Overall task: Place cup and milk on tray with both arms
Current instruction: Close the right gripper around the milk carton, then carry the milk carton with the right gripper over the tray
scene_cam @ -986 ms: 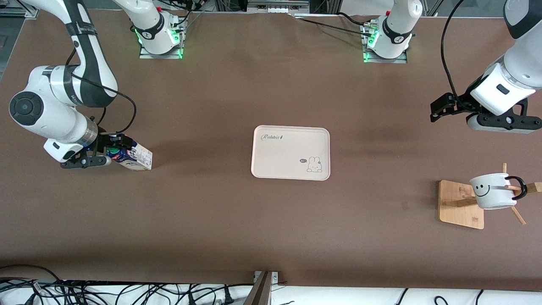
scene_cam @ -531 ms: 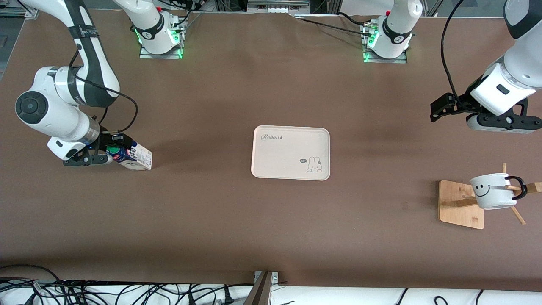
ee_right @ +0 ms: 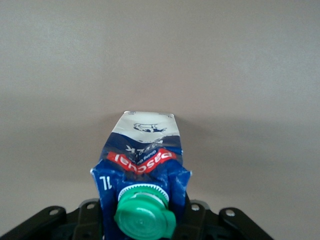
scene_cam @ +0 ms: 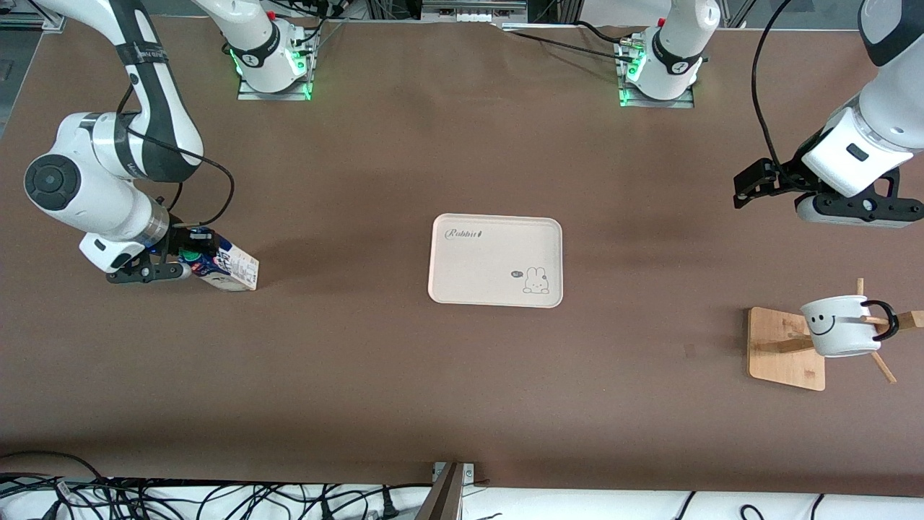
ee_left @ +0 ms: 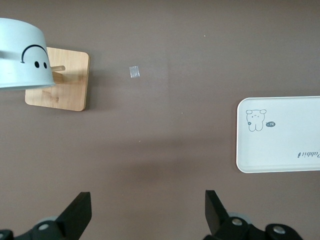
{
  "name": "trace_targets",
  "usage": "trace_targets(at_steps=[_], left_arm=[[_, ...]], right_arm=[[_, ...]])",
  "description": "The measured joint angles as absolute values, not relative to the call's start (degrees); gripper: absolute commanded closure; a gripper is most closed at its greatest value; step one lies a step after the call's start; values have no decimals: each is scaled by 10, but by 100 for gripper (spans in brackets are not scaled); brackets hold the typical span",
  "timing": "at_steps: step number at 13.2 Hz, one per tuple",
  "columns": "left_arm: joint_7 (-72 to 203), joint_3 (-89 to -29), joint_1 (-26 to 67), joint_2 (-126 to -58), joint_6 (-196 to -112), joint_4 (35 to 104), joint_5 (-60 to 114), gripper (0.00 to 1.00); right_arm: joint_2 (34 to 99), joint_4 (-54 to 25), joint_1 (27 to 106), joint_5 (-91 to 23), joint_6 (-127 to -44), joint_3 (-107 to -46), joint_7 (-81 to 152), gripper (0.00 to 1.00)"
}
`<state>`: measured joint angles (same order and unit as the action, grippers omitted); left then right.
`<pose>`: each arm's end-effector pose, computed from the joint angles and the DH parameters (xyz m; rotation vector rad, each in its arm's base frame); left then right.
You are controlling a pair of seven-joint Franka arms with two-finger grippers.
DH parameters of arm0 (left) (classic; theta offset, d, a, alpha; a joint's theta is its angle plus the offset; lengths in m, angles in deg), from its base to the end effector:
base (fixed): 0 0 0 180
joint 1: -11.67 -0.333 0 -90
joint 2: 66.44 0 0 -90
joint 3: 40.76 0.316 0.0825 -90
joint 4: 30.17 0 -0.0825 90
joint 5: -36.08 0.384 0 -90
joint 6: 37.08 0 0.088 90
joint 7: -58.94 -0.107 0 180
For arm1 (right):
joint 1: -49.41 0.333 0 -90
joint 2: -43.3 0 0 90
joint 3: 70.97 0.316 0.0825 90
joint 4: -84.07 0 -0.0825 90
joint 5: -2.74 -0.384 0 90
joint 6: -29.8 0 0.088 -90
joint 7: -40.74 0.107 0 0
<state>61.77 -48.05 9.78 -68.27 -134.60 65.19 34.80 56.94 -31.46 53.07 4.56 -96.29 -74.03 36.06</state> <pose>0.5698 -0.0550 0.5737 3.1143 -0.0653 0.0064 0.5866 0.0059 0.3307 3.0996 0.1749 -0.0851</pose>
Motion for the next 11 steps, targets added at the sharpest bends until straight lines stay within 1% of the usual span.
trace_targets(at_steps=[2,4,7,9,11], left_arm=[[618,-480,98,-683,-1346,652,348,0],[618,-480,98,-683,-1346,652,348,0],[618,-481,98,-683,-1346,652,348,0],[618,-481,98,-683,-1346,652,348,0],[618,-481,98,-683,-1346,652,348,0]], right_arm=[[567,-310,531,46,-963,-737,360,52],[563,-294,532,41,-938,-727,369,51],[561,-241,542,35,-883,-681,432,52],[562,-200,573,21,-841,-664,483,51],[575,-151,623,-5,-807,-660,546,52]])
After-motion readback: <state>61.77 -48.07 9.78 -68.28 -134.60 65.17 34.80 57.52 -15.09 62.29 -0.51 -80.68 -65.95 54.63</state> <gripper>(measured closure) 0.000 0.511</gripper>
